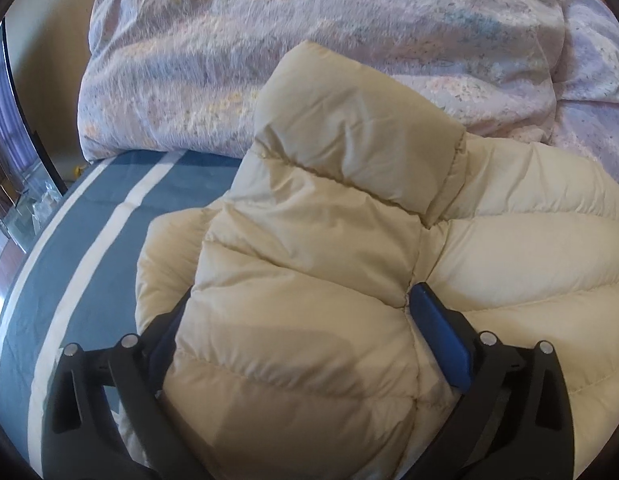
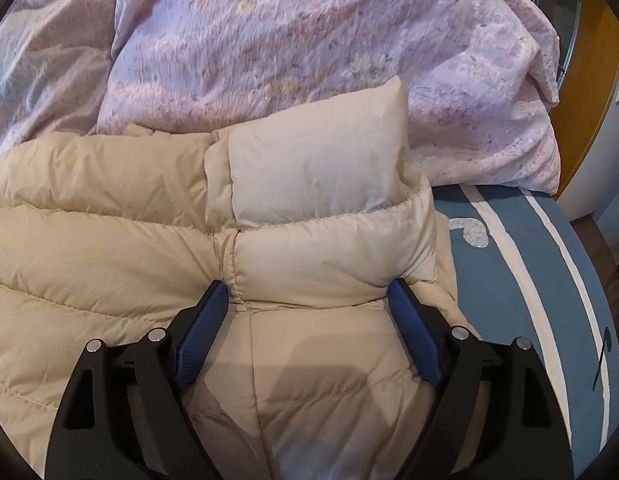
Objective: Fold large clothes
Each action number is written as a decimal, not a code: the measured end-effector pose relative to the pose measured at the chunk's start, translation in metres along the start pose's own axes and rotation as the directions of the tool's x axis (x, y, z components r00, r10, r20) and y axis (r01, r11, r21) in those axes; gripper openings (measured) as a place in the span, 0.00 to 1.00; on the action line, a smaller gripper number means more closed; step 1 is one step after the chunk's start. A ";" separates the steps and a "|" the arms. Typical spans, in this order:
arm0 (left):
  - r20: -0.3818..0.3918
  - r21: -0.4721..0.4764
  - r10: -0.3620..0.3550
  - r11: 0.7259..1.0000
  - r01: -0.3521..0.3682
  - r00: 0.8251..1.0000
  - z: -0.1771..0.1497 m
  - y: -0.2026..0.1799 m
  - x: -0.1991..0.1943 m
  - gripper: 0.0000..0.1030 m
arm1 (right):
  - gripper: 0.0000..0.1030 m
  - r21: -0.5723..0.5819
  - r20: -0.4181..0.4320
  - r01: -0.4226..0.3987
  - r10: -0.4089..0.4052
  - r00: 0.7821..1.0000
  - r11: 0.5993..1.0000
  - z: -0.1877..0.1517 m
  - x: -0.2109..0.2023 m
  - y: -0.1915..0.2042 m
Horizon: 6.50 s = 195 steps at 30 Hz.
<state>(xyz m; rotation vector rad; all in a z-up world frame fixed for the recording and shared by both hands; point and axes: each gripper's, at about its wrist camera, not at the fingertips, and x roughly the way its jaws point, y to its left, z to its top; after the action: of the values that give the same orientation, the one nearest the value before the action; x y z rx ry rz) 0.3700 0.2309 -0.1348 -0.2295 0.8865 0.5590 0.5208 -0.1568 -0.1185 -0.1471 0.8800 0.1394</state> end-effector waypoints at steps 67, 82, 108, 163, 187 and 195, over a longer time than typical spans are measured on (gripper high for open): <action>-0.121 -0.316 -0.187 0.938 0.141 0.975 -0.044 0.111 -0.059 0.98 | 0.87 0.282 -0.091 -0.264 0.300 0.950 0.922 -0.045 -0.043 -0.107; -0.143 -0.346 -0.320 0.903 0.256 0.937 -0.062 0.083 -0.053 0.56 | 0.51 0.392 -0.086 -0.444 0.512 0.854 0.806 -0.062 -0.034 -0.101; -0.105 -0.323 -0.361 0.894 0.311 0.927 -0.142 0.165 -0.150 0.22 | 0.22 0.345 -0.075 -0.550 0.607 0.791 0.760 -0.155 -0.139 -0.078; -0.119 -0.411 -0.352 0.869 0.276 0.928 -0.154 0.150 -0.123 0.82 | 0.75 -0.078 0.100 -0.329 0.336 0.937 0.941 -0.151 -0.198 0.105; -0.083 -0.378 -0.328 0.884 0.275 0.941 -0.158 0.143 -0.123 0.83 | 0.76 -0.130 0.020 -0.230 0.235 0.972 0.964 -0.172 -0.165 0.128; -0.038 -0.404 -0.380 0.852 0.333 0.924 -0.158 0.144 -0.128 0.41 | 0.76 -0.123 -0.021 -0.232 0.232 0.973 0.965 -0.170 -0.160 0.131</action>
<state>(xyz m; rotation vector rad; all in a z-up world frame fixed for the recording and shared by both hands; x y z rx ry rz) 0.1211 0.2393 -0.1269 -0.7854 0.8120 0.3690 0.2684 -0.0695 -0.1108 -0.1609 0.8937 0.4138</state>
